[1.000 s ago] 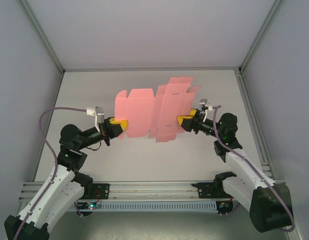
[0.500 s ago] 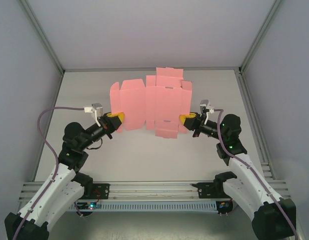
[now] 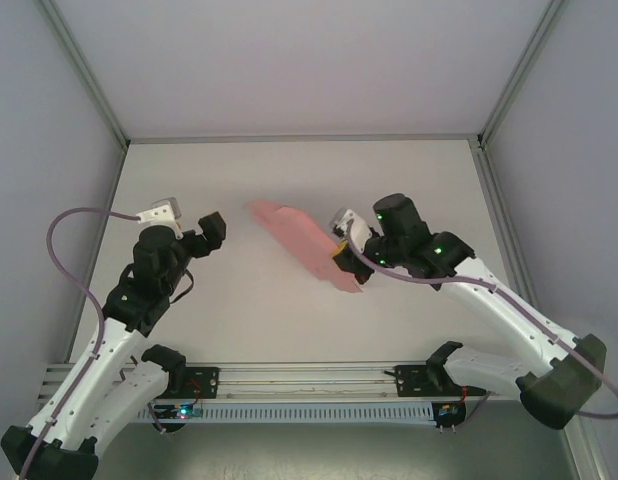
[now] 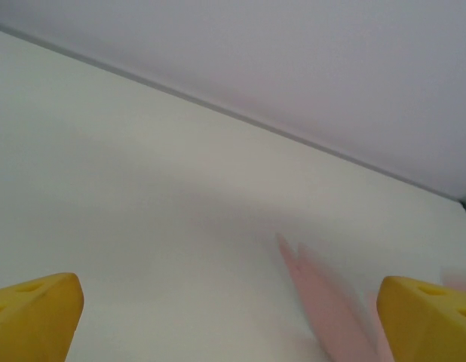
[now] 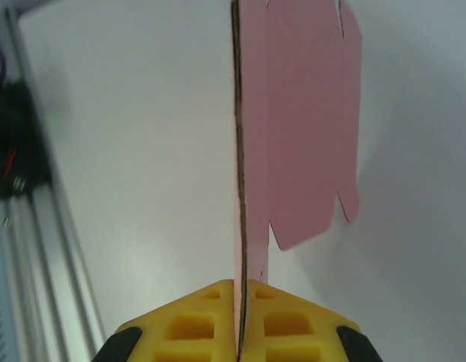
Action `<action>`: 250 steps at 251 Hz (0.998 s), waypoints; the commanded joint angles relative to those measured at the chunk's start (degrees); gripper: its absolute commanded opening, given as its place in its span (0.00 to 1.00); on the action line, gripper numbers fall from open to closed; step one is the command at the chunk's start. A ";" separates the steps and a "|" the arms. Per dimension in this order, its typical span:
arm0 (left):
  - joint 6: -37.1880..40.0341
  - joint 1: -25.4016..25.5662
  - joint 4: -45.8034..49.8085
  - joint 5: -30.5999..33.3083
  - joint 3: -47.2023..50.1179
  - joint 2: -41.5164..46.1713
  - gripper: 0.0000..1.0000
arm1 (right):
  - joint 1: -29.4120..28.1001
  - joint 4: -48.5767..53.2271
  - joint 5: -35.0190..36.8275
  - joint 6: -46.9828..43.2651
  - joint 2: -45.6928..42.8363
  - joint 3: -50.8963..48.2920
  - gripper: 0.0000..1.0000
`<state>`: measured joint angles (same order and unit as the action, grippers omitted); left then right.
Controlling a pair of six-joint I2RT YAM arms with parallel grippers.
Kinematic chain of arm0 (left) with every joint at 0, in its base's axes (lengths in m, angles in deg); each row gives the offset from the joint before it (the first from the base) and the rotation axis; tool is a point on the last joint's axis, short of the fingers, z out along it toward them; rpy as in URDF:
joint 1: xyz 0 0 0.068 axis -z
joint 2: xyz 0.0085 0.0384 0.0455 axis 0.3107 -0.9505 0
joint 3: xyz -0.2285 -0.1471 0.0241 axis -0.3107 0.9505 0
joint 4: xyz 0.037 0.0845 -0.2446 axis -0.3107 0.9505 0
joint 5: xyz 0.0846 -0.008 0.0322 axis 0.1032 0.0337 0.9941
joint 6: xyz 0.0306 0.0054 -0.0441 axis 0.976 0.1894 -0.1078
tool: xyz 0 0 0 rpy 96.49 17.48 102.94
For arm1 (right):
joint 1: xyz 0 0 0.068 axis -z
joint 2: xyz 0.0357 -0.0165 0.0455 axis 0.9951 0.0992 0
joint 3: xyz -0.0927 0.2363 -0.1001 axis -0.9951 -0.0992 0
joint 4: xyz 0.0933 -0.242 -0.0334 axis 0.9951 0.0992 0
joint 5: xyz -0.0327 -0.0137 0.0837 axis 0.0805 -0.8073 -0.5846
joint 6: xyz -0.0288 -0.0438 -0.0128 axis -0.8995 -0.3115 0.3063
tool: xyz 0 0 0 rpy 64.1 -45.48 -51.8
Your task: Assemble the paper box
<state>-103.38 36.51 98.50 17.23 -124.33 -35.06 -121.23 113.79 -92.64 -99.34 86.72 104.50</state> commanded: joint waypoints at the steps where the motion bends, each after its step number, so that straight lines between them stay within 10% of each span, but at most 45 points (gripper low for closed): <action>1: -2.53 -0.08 1.99 6.87 -1.24 -1.81 1.00 | -1.00 19.18 3.19 -13.23 2.01 7.05 0.00; 124: -4.00 -5.73 1.19 1.77 -5.02 -11.79 1.00 | -0.91 42.32 -11.27 -40.59 5.81 30.03 0.00; 206: 3.06 -7.78 -4.26 -15.60 -6.06 -19.03 1.00 | -0.12 21.58 12.60 -33.82 16.23 18.14 0.00; 250: 10.83 -7.70 -9.63 -29.27 -7.21 -27.53 1.00 | 3.91 9.43 11.50 -40.82 27.13 17.80 0.00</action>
<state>-99.89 29.21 94.92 -0.19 -129.45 -58.38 -119.59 133.94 -84.01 -135.08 108.34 121.86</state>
